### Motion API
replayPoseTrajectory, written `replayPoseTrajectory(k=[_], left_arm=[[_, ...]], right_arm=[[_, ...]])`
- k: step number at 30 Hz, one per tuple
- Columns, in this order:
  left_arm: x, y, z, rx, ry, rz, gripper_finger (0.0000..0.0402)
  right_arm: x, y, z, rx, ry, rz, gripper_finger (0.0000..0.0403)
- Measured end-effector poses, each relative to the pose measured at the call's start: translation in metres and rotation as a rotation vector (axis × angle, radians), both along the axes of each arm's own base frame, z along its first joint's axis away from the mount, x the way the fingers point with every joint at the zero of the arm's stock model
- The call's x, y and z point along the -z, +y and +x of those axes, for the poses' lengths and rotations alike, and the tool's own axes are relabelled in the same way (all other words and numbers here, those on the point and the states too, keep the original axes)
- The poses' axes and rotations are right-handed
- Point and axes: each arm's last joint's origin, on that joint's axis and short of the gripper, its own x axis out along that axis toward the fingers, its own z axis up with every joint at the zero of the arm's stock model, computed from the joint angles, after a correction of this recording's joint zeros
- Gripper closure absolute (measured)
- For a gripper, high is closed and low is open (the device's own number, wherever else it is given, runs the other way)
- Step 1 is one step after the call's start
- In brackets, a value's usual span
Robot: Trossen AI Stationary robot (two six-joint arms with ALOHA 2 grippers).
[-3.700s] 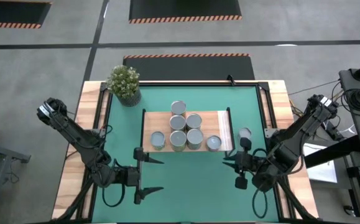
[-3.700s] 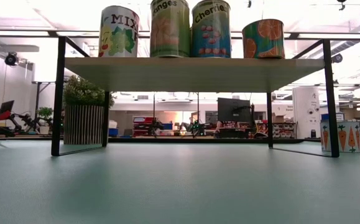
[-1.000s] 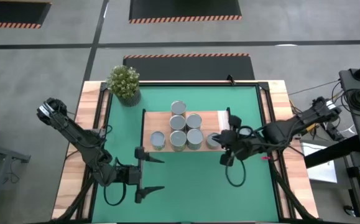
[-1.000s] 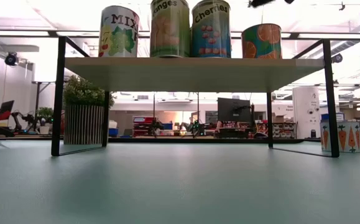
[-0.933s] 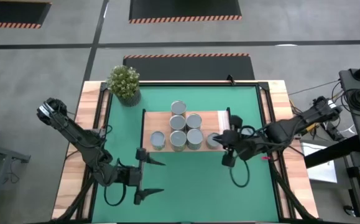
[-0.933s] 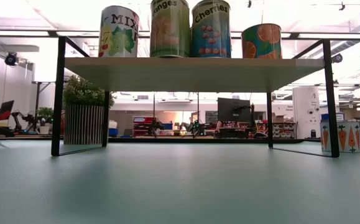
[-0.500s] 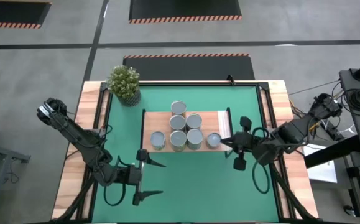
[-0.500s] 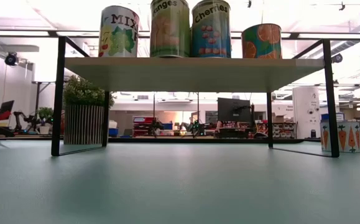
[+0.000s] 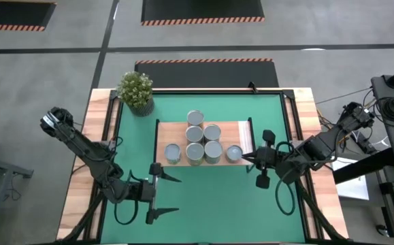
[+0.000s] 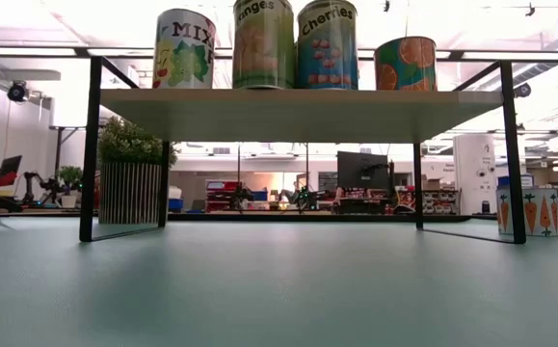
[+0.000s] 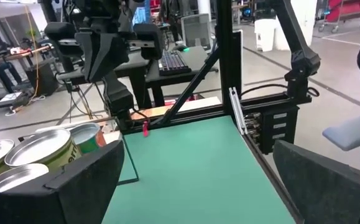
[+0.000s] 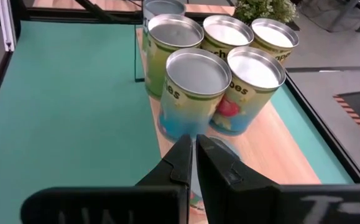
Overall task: Pick and place cans onto a shelf
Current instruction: Put the canned of carrots on the shelf
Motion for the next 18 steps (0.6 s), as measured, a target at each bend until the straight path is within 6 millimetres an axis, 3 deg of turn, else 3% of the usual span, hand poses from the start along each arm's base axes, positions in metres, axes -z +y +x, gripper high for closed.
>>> replayPoseTrajectory(k=[6,18], left_arm=[[0.000,0.004,0.001,-0.100,-0.010,0.001,0.0009],[0.000,0.007,0.003,-0.127,-0.011,0.016,0.0009]], right_arm=[[-0.001,-0.003,-0.005,0.011,0.010,0.038,0.0390],[-0.001,-0.033,-0.048,0.217,0.124,0.153,0.0390]])
